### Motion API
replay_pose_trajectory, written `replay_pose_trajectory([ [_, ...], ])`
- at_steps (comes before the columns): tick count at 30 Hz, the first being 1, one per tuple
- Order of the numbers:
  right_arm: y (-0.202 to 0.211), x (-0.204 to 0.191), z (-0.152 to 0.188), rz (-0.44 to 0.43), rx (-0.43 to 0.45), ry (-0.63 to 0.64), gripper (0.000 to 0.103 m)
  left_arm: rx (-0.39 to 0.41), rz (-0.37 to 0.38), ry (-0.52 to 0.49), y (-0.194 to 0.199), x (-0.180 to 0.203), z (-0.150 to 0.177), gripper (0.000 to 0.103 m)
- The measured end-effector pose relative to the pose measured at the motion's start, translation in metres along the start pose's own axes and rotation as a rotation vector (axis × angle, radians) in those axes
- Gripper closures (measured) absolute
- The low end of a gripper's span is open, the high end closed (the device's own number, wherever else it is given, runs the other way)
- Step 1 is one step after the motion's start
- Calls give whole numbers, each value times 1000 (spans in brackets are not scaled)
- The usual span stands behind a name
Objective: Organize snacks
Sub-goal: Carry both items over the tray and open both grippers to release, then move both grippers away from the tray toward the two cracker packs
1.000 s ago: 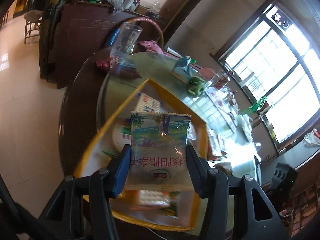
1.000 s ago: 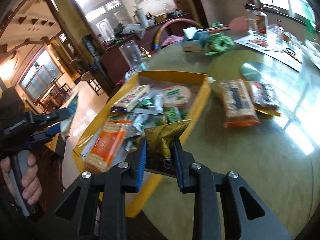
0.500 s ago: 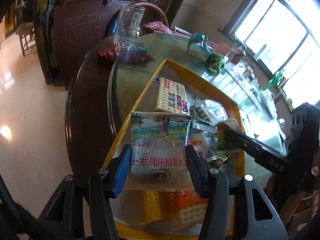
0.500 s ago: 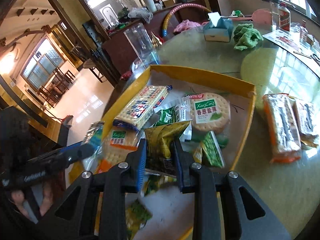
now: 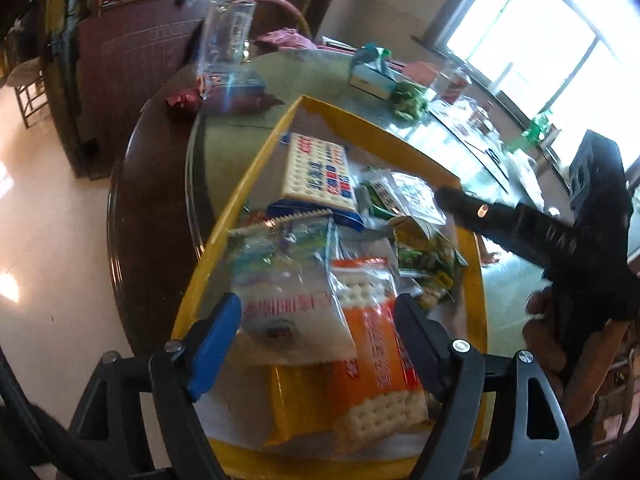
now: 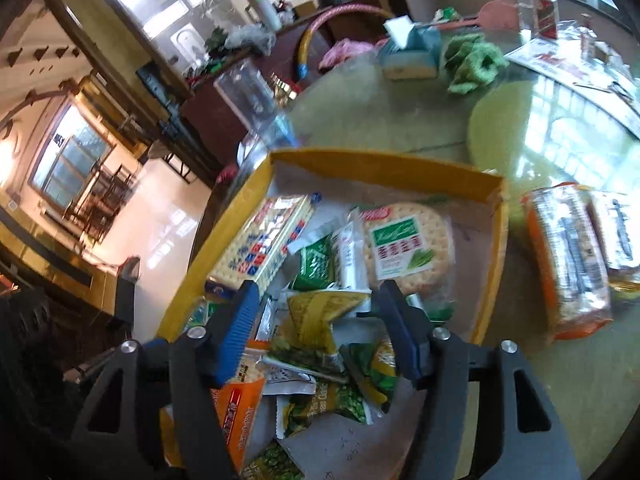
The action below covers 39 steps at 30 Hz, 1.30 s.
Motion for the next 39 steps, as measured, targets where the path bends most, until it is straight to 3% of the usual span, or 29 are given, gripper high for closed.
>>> replay_pose_trajectory([
  [2, 12, 6, -2, -5, 25, -31, 37, -9, -20, 9, -2, -5, 3, 22],
  [4, 22, 10, -2, -8, 56, -56, 32, -74, -68, 20, -10, -11, 7, 22],
  [5, 29, 13, -1, -9, 74, -73, 31, -84, -46, 12, -10, -11, 9, 22],
  [12, 57, 20, 11, -60, 109, -73, 30, 53, -33, 30, 27, 3, 21, 22],
  [17, 78, 42, 30, -24, 130, -71, 30, 128, -71, 7, 42, 40, 25, 22],
  [27, 147, 115, 64, 28, 190, -153, 29, 136, 9, -119, 42, 139, 38, 22],
  [32, 184, 135, 81, 44, 237, -171, 25, 123, 54, -142, 43, 168, 53, 22],
  [39, 210, 149, 107, 68, 232, -195, 25, 87, 116, -158, 45, 197, 82, 22],
])
Point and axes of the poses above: each gripper's, at about its wrist camera, not at the fingertips, and y roughly against the way its jaws point, x to its right, z to its underside, the point moved 3 cm from there along -y, roughly the way its jaws point, and after that the axes turned 13 degrees about z, right-handed, at the moved point
